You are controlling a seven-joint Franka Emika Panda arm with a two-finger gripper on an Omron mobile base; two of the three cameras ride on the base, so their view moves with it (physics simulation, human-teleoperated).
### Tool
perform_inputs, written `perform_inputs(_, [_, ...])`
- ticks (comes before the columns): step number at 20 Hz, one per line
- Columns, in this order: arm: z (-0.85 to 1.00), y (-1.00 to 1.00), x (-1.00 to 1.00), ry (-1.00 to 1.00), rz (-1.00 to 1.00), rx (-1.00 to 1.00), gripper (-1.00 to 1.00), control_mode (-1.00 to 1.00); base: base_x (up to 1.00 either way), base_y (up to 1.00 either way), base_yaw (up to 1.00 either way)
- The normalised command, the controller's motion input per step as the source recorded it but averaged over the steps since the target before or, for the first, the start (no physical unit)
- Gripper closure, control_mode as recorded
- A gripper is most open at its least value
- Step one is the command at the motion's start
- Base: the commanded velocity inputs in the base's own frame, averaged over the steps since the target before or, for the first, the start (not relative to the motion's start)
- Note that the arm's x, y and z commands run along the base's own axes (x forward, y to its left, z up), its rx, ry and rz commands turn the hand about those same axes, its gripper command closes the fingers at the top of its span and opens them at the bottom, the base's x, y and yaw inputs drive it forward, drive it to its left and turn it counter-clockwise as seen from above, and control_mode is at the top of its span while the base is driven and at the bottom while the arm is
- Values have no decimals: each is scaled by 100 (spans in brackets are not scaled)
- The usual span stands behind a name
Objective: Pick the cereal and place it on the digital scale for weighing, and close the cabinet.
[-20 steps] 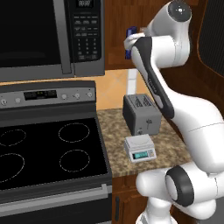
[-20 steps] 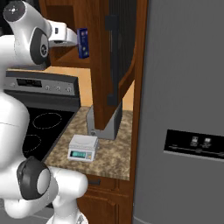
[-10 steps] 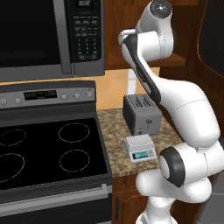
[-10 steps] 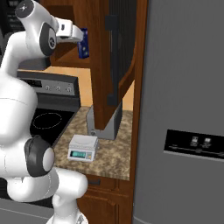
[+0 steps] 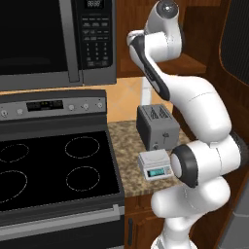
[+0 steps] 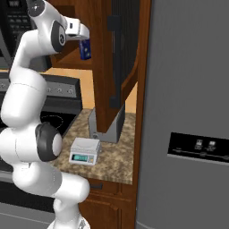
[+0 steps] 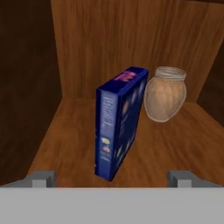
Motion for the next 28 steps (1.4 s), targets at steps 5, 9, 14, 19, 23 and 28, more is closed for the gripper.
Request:
perform_inputs(5, [0, 0, 51, 2, 0, 0, -100, -100, 0, 0, 0])
perform_inputs(9, [0, 0, 42, 2, 0, 0, -100, -100, 0, 0, 0])
perform_inputs(14, [0, 0, 35, 3, 0, 0, -100, -100, 0, 0, 0])
perform_inputs(19, [0, 0, 30, 0, 0, 0, -100, -100, 0, 0, 0])
perform_inputs(23, [0, 0, 27, 0, 0, 0, -100, -100, 0, 0, 0])
perform_inputs(28, [-1, -3, 7, 0, 0, 0, 100, -100, 0, 0, 0])
